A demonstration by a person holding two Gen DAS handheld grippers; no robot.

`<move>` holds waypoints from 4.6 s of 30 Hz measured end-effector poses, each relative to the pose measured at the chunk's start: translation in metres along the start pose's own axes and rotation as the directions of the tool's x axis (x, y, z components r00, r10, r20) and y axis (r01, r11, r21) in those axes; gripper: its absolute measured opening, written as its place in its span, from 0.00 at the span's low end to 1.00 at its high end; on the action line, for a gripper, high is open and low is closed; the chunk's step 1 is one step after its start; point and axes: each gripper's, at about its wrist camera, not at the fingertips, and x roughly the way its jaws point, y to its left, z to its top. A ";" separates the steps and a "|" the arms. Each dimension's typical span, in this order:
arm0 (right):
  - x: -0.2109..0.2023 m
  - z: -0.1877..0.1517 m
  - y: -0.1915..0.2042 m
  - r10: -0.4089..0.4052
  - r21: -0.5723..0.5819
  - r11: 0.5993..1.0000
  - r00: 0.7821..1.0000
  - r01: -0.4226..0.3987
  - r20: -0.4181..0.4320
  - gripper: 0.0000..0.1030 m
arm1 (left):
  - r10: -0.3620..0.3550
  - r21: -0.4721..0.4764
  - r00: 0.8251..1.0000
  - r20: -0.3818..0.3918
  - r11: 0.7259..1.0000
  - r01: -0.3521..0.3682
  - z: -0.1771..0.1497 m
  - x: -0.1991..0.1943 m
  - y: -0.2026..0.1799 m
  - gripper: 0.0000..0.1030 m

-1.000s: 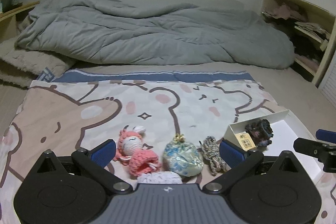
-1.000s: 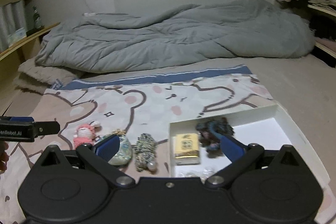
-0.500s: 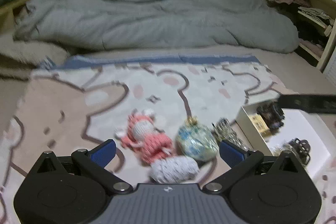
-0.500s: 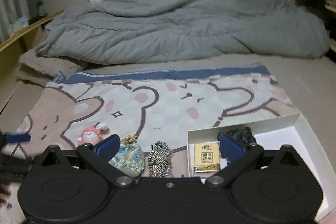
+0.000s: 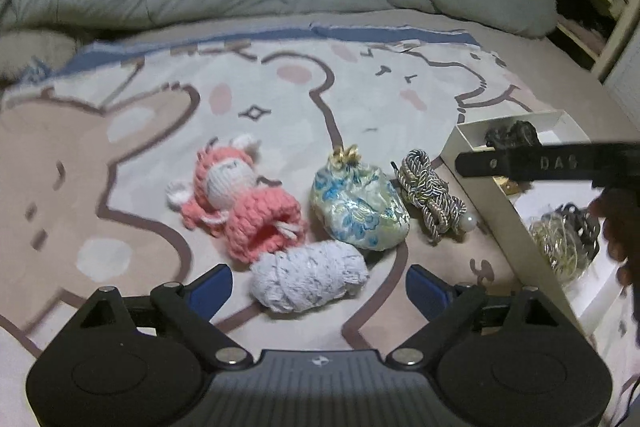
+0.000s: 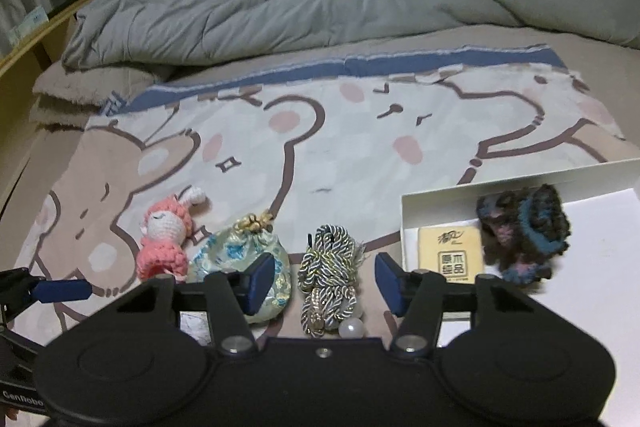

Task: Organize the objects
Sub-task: 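Grasp the white crochet roll with the left tool while the right grasps the striped rope, then carry the crochet roll and striped rope over the white box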

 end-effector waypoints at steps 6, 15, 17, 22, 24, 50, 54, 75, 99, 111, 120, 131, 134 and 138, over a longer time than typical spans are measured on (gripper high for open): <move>0.026 -0.002 0.001 0.000 -0.023 1.000 0.998 -0.001 -0.062 0.55 | 0.028 -0.059 0.998 -0.048 0.998 -0.030 0.001 0.023 0.001 0.93; 0.054 -0.008 0.004 -0.068 -0.115 0.992 0.989 0.052 -0.133 0.55 | 0.057 -0.126 0.996 -0.061 0.990 -0.064 0.001 0.042 0.003 0.94; 0.059 -0.010 0.005 -0.065 -0.120 0.992 0.987 0.048 -0.147 0.55 | 0.059 -0.139 0.997 -0.057 0.988 -0.067 0.000 0.044 0.003 0.94; 0.068 -0.012 0.009 -0.055 -0.126 0.991 0.986 0.035 -0.155 0.55 | 0.068 -0.180 0.997 -0.049 0.981 -0.075 0.000 0.050 0.006 0.93; 0.071 -0.012 0.012 -0.054 -0.138 0.990 0.987 0.033 -0.153 0.55 | 0.064 -0.176 0.996 -0.063 0.982 -0.075 0.000 0.053 0.005 0.92; 0.020 -0.015 0.025 -0.007 -0.170 0.986 0.997 -0.005 -0.071 0.46 | 0.063 -0.182 0.998 0.012 0.981 -0.060 -0.002 -0.001 0.007 0.71; -0.002 -0.015 0.029 0.011 -0.170 0.985 0.999 -0.018 -0.041 0.46 | 0.070 -0.183 0.996 0.057 0.981 -0.058 -0.002 -0.019 0.005 0.71; -0.094 -0.030 0.032 0.061 -0.181 0.983 0.992 -0.041 0.107 0.46 | 0.107 -0.157 0.975 0.197 0.985 -0.076 -0.013 -0.087 -0.015 0.71; -0.151 -0.037 -0.019 0.020 -0.139 0.990 0.980 0.008 0.198 0.46 | 0.014 -0.113 0.967 0.255 0.993 0.016 -0.009 -0.099 -0.084 0.71; -0.174 -0.047 -0.082 -0.083 -0.061 0.993 0.971 0.099 0.225 0.46 | -0.084 -0.068 0.966 0.244 0.992 0.103 0.003 -0.085 -0.140 0.71; -0.185 -0.056 -0.132 -0.152 0.021 0.988 0.962 0.152 0.228 0.46 | -0.202 -0.048 0.958 0.203 0.975 0.216 0.006 -0.065 -0.190 0.71; -0.185 -0.072 -0.193 -0.243 0.116 0.968 0.950 0.223 0.195 0.46 | -0.331 -0.055 0.930 0.158 0.938 0.343 0.002 -0.027 -0.247 0.71; -0.182 -0.076 -0.207 -0.264 0.129 0.961 0.948 0.244 0.178 0.46 | -0.368 -0.047 0.918 0.150 0.925 0.378 0.001 -0.017 -0.260 0.71; -0.178 -0.083 -0.225 -0.280 0.142 0.955 0.948 0.260 0.152 0.46 | -0.421 0.065 0.897 0.132 0.907 0.417 0.002 -0.002 -0.282 0.71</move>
